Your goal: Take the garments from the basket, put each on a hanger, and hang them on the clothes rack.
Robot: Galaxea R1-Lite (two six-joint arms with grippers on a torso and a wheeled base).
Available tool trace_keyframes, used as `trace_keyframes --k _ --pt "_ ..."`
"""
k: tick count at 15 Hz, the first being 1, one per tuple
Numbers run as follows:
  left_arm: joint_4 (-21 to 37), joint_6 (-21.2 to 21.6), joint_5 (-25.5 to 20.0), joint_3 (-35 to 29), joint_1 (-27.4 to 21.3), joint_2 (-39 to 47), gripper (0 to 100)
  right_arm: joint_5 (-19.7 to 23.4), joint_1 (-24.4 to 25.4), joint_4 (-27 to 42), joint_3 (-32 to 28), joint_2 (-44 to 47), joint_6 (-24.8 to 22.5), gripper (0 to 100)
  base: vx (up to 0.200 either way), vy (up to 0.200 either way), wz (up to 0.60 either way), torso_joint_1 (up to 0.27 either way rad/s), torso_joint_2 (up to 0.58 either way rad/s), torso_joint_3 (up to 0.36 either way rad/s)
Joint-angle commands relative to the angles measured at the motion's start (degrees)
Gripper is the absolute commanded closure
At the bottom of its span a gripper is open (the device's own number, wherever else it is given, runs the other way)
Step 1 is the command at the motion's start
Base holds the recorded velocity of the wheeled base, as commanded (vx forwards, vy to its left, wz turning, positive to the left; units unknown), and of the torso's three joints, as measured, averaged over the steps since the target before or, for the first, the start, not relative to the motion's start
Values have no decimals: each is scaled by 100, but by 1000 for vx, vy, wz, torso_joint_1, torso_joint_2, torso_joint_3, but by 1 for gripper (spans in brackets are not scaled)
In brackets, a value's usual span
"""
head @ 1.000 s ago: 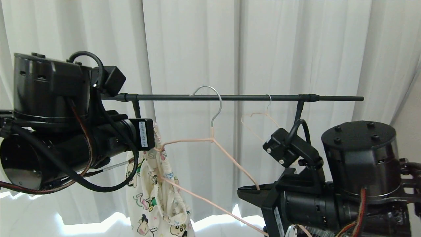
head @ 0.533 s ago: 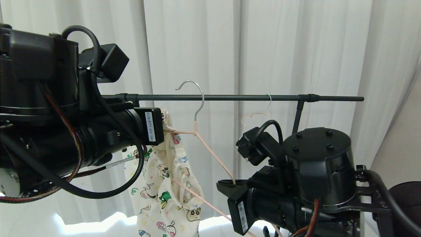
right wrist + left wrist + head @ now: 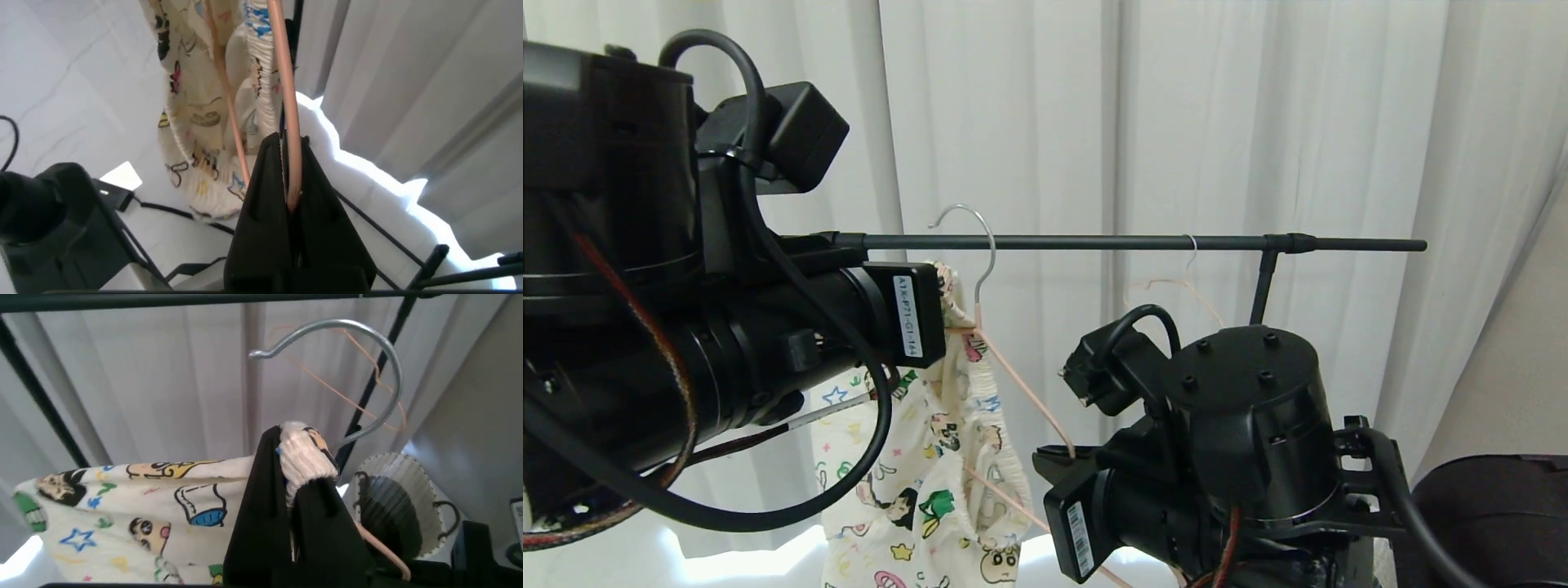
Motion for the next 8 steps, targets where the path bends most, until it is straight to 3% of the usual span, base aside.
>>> trace_keyframes --k 1,2,8 --pt "-4 -1 87 9 -6 -28 100 -58 2 -1 -10 -4 52 100 0 0 0 0 0 0" --pt "-4 -1 104 9 3 -37 0 -146 2 -10 -10 -13 78 100 0 0 0 0 0 0" --pt "-12 184 219 -44 319 -72 0 -814 2 -528 -10 -74 52 100 0 0 0 0 0 0"
